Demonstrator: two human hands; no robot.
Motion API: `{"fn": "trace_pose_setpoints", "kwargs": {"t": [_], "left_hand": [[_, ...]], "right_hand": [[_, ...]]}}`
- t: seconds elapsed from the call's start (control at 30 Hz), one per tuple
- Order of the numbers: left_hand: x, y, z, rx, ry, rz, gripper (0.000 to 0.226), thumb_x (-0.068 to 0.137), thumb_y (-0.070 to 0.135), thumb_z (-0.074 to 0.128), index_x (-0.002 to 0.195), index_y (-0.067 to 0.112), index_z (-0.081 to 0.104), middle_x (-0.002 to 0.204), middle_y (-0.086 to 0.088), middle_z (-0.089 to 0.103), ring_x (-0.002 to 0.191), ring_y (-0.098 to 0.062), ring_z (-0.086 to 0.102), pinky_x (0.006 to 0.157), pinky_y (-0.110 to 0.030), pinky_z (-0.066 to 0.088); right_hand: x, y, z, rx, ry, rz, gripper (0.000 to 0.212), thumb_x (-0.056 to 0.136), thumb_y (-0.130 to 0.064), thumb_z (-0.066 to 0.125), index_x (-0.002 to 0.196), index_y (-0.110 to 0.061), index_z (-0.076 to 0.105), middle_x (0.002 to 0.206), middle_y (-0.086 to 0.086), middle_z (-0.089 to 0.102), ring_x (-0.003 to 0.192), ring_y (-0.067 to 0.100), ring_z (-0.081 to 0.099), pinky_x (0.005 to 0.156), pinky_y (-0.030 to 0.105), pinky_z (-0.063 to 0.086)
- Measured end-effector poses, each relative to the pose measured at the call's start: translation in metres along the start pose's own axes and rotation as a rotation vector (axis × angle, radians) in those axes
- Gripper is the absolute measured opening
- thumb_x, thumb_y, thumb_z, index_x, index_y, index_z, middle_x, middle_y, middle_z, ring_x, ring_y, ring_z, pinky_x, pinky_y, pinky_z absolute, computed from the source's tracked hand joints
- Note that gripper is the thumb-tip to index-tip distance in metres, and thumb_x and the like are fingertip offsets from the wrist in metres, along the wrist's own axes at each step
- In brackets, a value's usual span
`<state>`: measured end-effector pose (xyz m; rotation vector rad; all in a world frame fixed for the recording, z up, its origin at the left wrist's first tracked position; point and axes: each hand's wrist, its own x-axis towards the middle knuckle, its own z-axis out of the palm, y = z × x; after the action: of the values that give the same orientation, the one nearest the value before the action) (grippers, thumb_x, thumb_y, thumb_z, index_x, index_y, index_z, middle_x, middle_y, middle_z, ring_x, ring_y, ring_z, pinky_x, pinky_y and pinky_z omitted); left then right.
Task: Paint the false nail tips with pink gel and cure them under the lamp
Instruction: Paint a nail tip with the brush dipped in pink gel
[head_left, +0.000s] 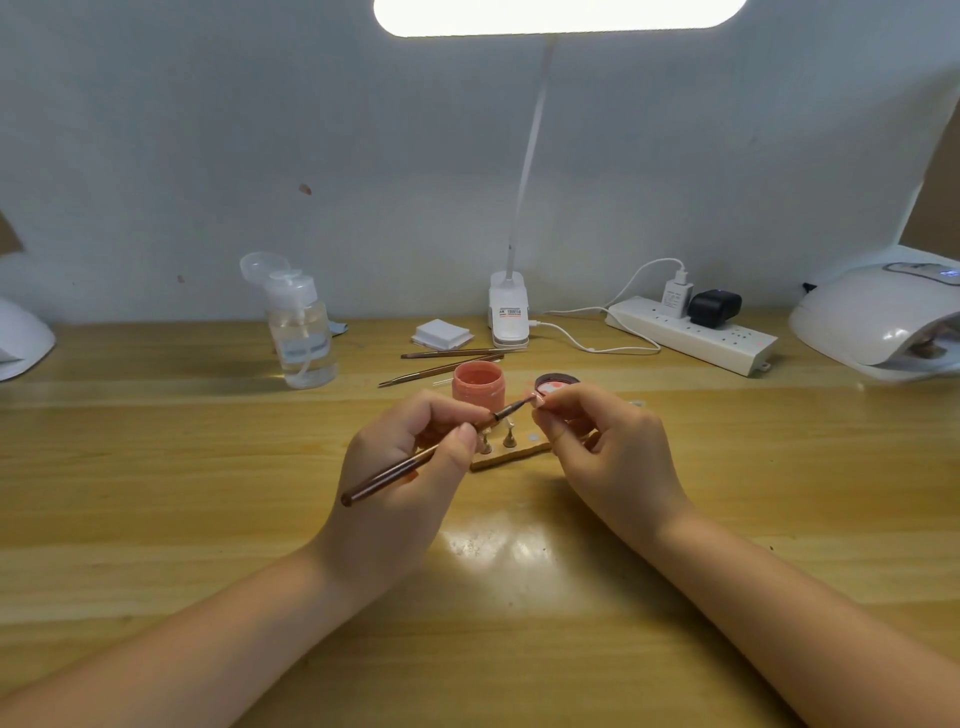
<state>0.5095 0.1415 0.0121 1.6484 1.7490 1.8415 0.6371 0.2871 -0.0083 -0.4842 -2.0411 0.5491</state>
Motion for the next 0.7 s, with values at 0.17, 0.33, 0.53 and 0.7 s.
{"fn": "trace_pose_setpoints", "kwargs": {"t": [0.17,0.33,0.53,0.7], "left_hand": [[0.0016,0.0000,0.0022,0.020,0.050,-0.007,0.018,0.087,0.019,0.057,0.101,0.018,0.068,0.081,0.015,0.068,0.076,-0.002,0.063,0.067,-0.010,0.044],[-0.0011,0.0014,0.0017,0.117,-0.013,0.047,0.019,0.084,0.018,0.060,0.100,0.016,0.071,0.089,0.005,0.070,0.086,-0.012,0.065,0.071,-0.019,0.050],[-0.0008,0.0049,0.0003,0.038,0.007,0.062,0.018,0.085,0.026,0.059,0.097,0.016,0.069,0.083,0.008,0.069,0.082,-0.008,0.066,0.068,-0.014,0.049],[-0.0025,0.0038,0.0003,0.079,-0.036,0.044,0.012,0.082,0.022,0.061,0.090,0.017,0.069,0.079,0.004,0.068,0.078,-0.014,0.064,0.066,-0.018,0.049]], "right_hand": [[0.0000,-0.0024,-0.0004,0.007,0.011,-0.027,0.008,0.085,-0.010,0.071,0.093,-0.010,0.072,0.074,-0.003,0.068,0.062,0.011,0.061,0.059,0.031,0.051],[0.0000,-0.0029,-0.0003,-0.016,0.028,-0.048,0.008,0.084,-0.009,0.071,0.091,-0.008,0.072,0.075,-0.002,0.068,0.063,0.010,0.062,0.061,0.032,0.052],[-0.0002,-0.0019,-0.0003,-0.030,0.017,-0.056,0.008,0.084,-0.009,0.071,0.093,-0.009,0.072,0.075,-0.002,0.068,0.065,0.010,0.062,0.062,0.030,0.053],[0.0002,-0.0011,0.0004,-0.048,0.031,-0.059,0.007,0.083,-0.009,0.072,0.090,-0.011,0.071,0.073,-0.005,0.066,0.062,0.009,0.060,0.060,0.023,0.050]]}}
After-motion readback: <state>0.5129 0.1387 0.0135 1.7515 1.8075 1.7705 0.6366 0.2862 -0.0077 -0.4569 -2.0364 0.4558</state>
